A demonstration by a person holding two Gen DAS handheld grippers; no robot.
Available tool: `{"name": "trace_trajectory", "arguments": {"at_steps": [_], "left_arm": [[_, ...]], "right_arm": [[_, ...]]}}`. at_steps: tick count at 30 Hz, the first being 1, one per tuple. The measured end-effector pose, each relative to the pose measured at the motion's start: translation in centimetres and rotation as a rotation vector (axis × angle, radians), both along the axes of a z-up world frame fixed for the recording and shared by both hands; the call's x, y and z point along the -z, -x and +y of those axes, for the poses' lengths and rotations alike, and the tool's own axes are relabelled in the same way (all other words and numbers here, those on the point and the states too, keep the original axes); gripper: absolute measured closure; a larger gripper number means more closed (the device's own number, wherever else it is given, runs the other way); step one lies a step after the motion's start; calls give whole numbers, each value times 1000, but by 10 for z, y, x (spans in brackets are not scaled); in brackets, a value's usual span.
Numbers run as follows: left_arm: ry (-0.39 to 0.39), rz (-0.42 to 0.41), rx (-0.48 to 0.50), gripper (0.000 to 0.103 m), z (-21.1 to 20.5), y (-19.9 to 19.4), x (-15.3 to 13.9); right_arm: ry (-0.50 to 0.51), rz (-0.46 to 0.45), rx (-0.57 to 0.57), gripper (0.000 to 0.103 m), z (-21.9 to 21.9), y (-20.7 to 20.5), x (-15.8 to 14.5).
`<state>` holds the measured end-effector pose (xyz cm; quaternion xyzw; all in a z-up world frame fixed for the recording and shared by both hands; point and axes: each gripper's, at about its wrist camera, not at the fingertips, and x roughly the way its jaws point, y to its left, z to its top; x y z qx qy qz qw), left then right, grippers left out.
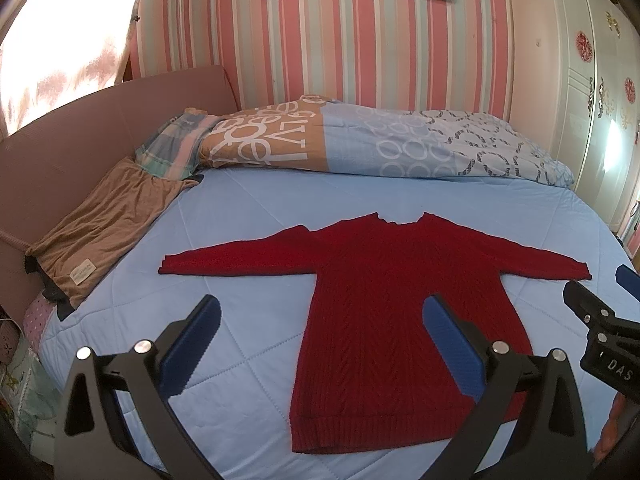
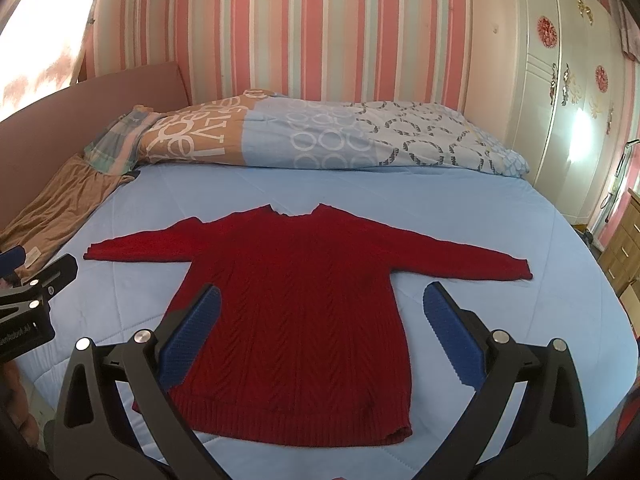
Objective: Fold small clothes
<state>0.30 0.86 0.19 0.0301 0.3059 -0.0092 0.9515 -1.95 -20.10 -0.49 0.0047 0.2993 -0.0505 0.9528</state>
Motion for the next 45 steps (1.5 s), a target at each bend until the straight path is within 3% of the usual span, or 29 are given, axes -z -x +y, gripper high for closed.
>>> {"name": "trace_trajectory", "arguments": {"at_steps": [45], "left_arm": [[-1, 16, -9, 2, 7, -4, 11]], "right_arm": [[7, 21, 1, 3, -9, -11, 25]]}}
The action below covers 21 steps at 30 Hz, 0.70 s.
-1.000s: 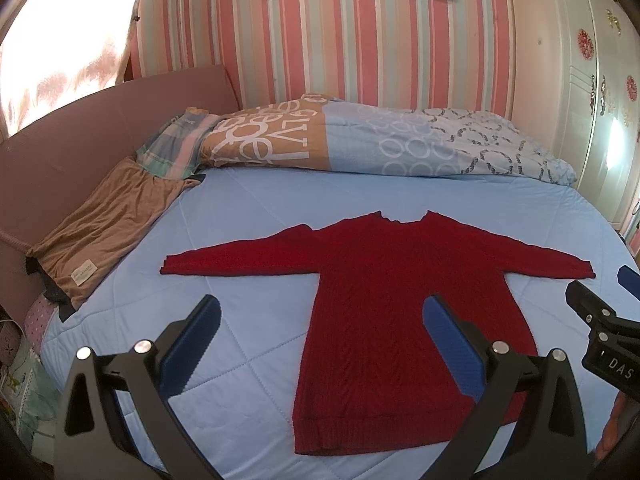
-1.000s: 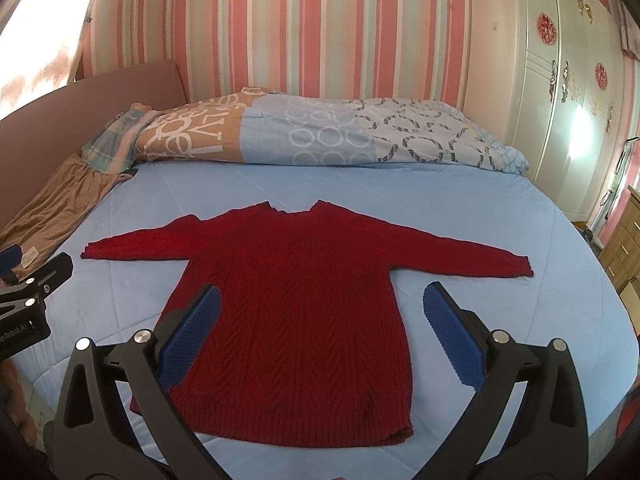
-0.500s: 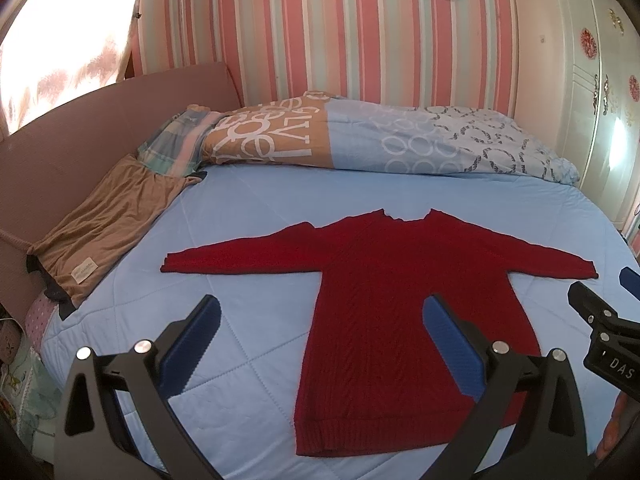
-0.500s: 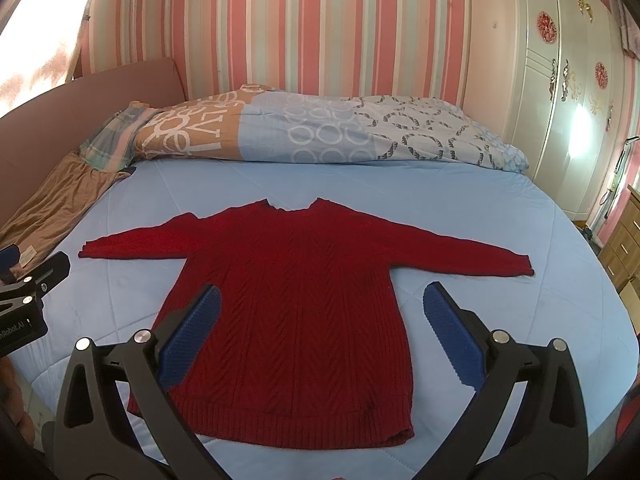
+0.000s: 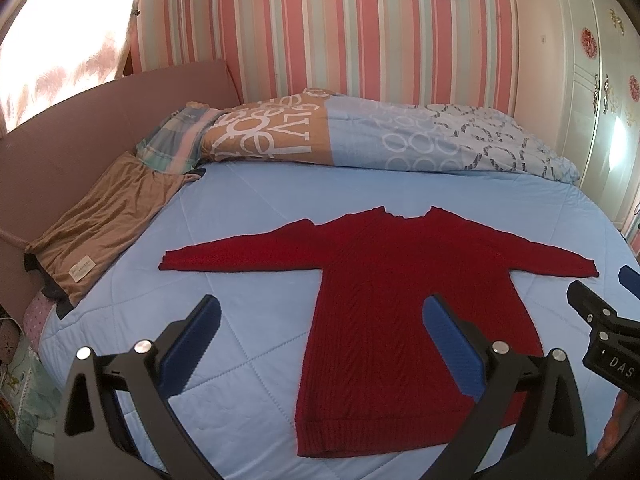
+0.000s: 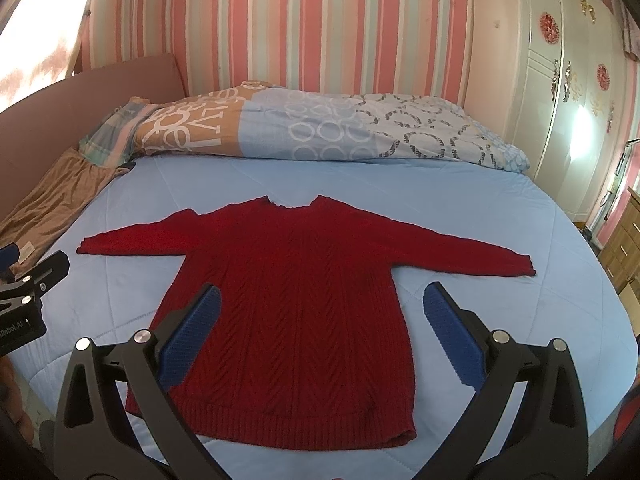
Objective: Fold small clothes
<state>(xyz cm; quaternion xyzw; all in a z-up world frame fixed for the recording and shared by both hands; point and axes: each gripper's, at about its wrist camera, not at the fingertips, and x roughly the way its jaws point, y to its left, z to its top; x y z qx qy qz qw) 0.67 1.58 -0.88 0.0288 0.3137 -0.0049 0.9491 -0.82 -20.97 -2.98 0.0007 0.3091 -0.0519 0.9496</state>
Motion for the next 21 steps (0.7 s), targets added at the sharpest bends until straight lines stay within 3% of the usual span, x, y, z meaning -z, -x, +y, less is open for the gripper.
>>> {"name": "trace_trajectory", "arguments": {"at_steps": [13, 18, 21], "left_arm": [[-2, 21, 19, 2, -4, -11, 9], [5, 71, 65, 2, -27, -41, 26], [19, 165, 103, 2, -48, -68, 47]], "right_arm": [[14, 12, -11, 3, 0, -12, 7], [52, 25, 74, 3, -40, -27, 25], [45, 53, 153, 3, -83, -42, 47]]}}
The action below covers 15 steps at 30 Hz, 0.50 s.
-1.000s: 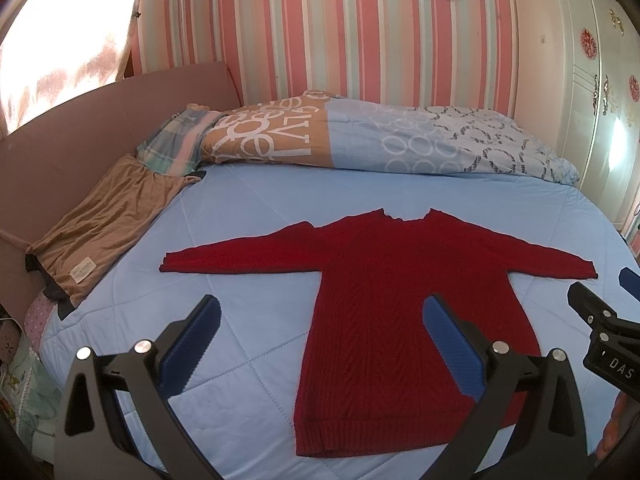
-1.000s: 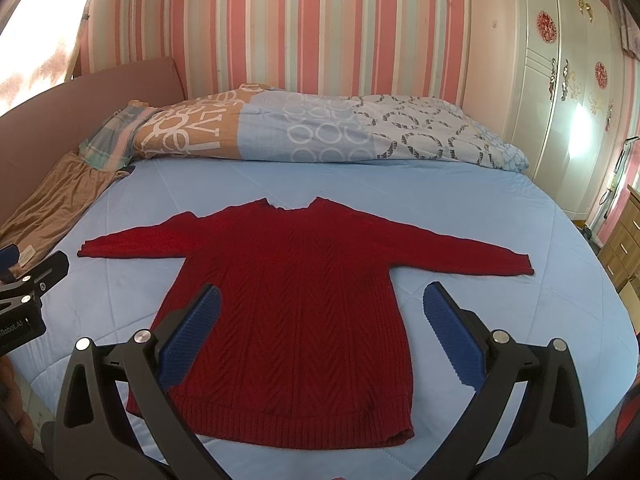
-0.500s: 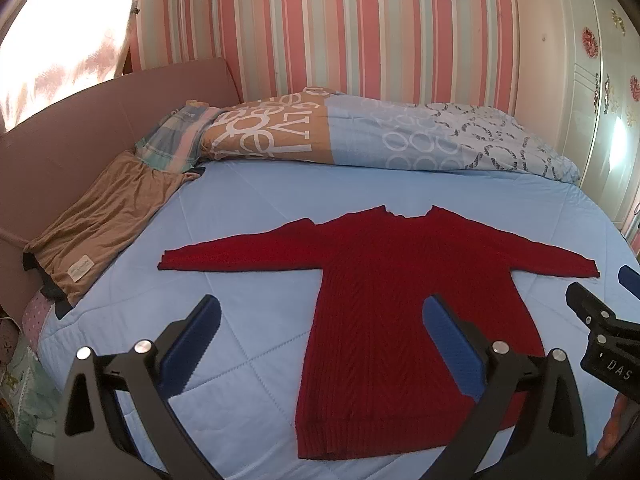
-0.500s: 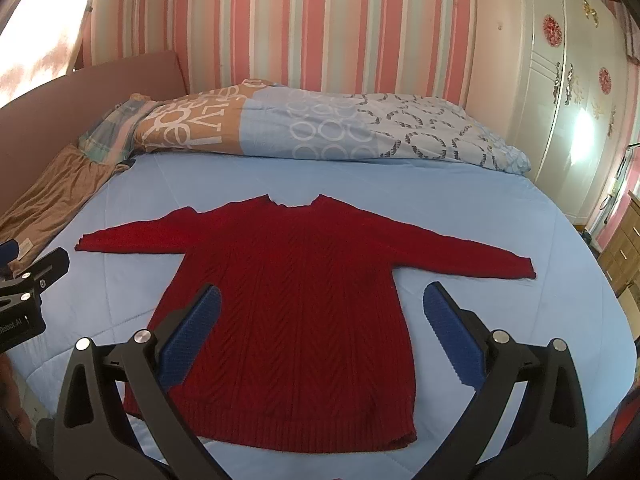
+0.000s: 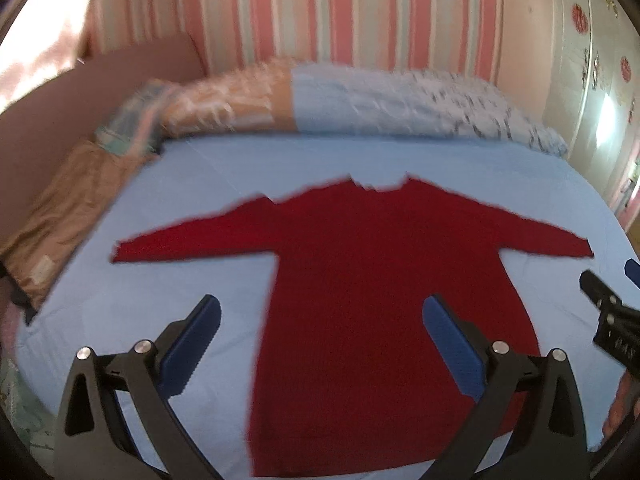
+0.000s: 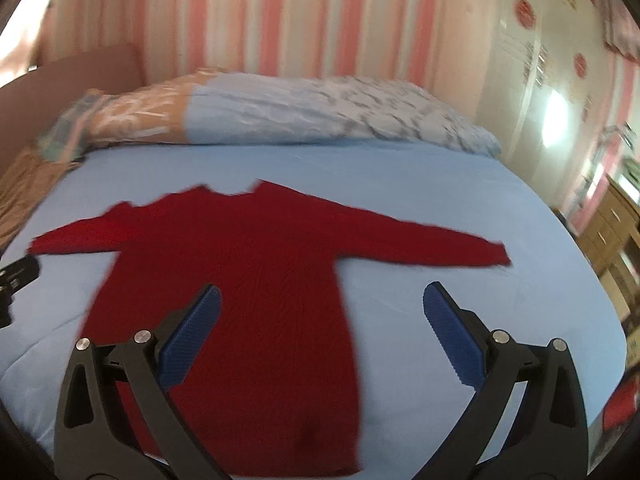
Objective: Fold small clothes
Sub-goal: 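Move the right tool to the sweater's sleeve cuff and grasp it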
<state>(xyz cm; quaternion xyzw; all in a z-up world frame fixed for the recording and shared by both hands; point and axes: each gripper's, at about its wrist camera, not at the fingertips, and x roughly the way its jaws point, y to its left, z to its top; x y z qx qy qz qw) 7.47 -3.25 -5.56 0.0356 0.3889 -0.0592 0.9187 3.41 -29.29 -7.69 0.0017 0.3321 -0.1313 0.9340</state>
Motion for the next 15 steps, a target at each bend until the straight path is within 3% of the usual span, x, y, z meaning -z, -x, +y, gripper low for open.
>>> {"name": "trace_trajectory", "arguments": {"at_steps": [2, 6, 10, 15], "left_arm": [[-10, 49, 38, 2, -21, -17, 17], [-45, 6, 114, 2, -62, -44, 44], [-70, -1, 137, 1, -98, -79, 68], [-94, 13, 141, 2, -138, -128, 94]], "right_arm": [[-18, 4, 61, 3, -35, -11, 16], [-47, -1, 190, 3, -114, -39, 52], [-28, 35, 290, 3, -185, -75, 92], [-53, 67, 380, 3, -248, -105, 120]]}}
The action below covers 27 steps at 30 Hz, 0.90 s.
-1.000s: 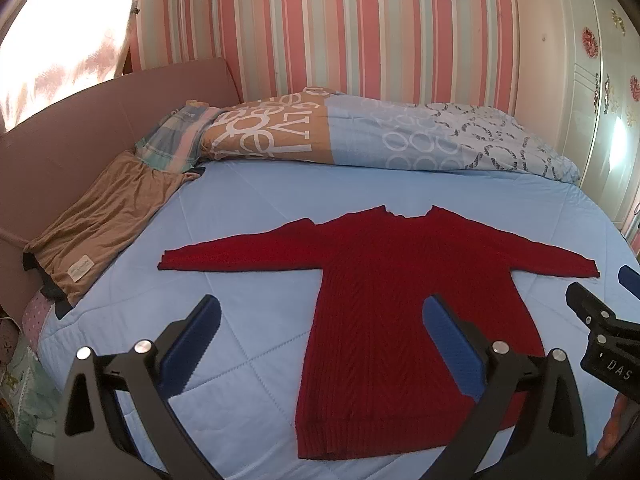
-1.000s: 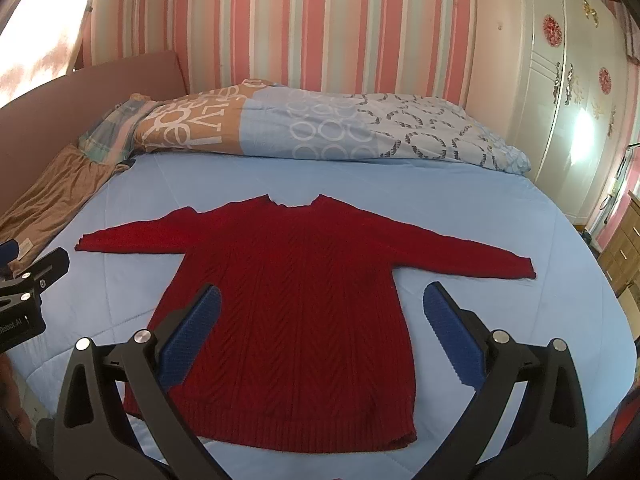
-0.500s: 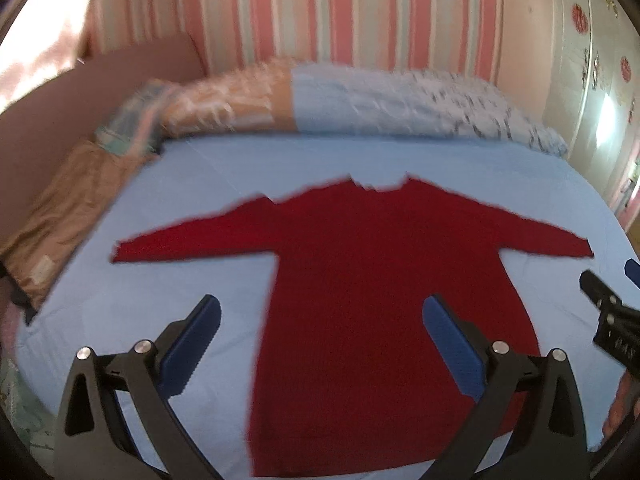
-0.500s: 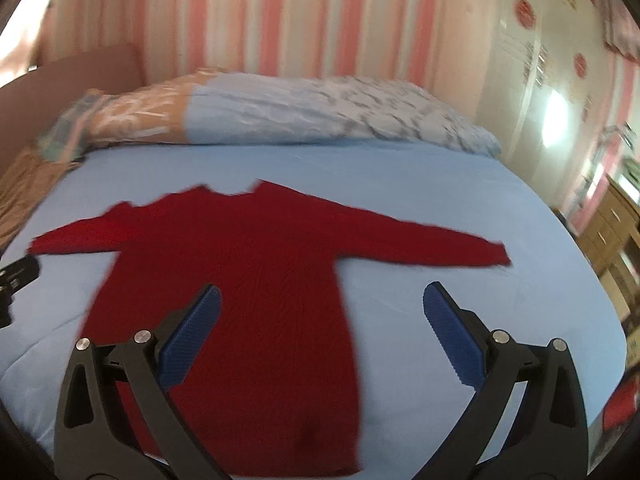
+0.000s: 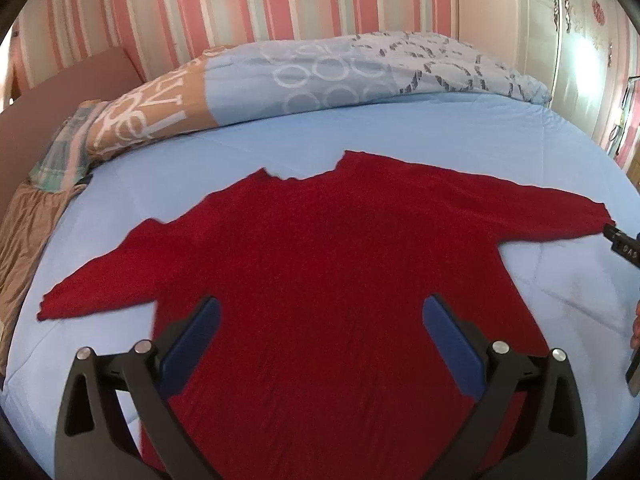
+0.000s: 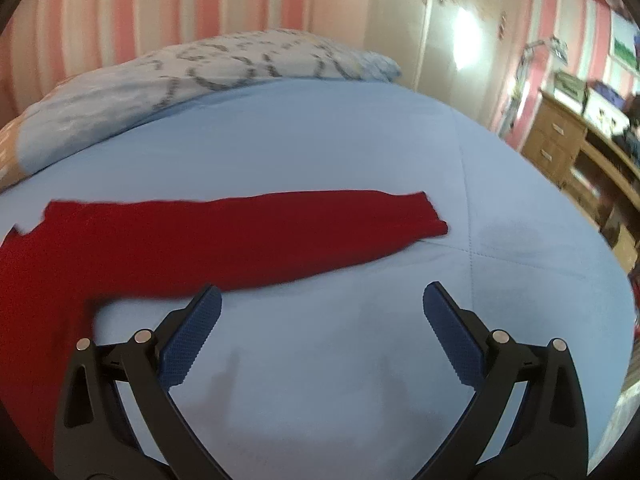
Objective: Fold small clothes
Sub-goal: 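Move the right tool to the sweater's sleeve cuff and grasp it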
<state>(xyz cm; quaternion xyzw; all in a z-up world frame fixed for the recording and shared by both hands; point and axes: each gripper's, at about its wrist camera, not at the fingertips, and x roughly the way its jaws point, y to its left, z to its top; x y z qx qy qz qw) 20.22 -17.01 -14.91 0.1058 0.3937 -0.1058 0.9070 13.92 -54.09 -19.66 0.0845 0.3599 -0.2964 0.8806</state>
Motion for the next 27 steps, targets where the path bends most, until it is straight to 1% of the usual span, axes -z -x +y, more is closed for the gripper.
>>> {"name": "trace_trajectory", "arguments": {"at_steps": [3, 5, 8, 11, 12, 16, 20, 22, 26, 27], "left_arm": [[-18, -17, 0, 2, -21, -22, 3], [-38, -57, -9, 2, -36, -34, -2], [-25, -99, 2, 2, -56, -46, -13], [-17, -58, 10, 2, -72, -61, -17], [-15, -50, 10, 2, -76, -64, -17], [-49, -54, 9, 2, -96, -82, -15], [-57, -49, 17, 2, -119, -112, 0], [-62, -5, 11, 2, -132, -133, 15], [-44, 57, 15, 2, -144, -155, 36], [-44, 77, 17, 2, -146, -160, 41]], "right_arm": [[-12, -3, 37, 3, -30, -13, 8], [-27, 1, 46, 3, -47, -23, 14], [-42, 30, 52, 3, -69, -40, 25], [-53, 55, 46, 7, -84, -53, 32], [-54, 65, 46, 10, -88, -57, 34], [-99, 87, 57, 15, -103, -64, 42], [-132, 120, 67, 22, -111, -65, 49], [-149, 140, 67, 24, -114, -67, 54], [-155, 154, 57, 26, -116, -72, 58], [-154, 152, 55, 31, -115, -72, 58]]}}
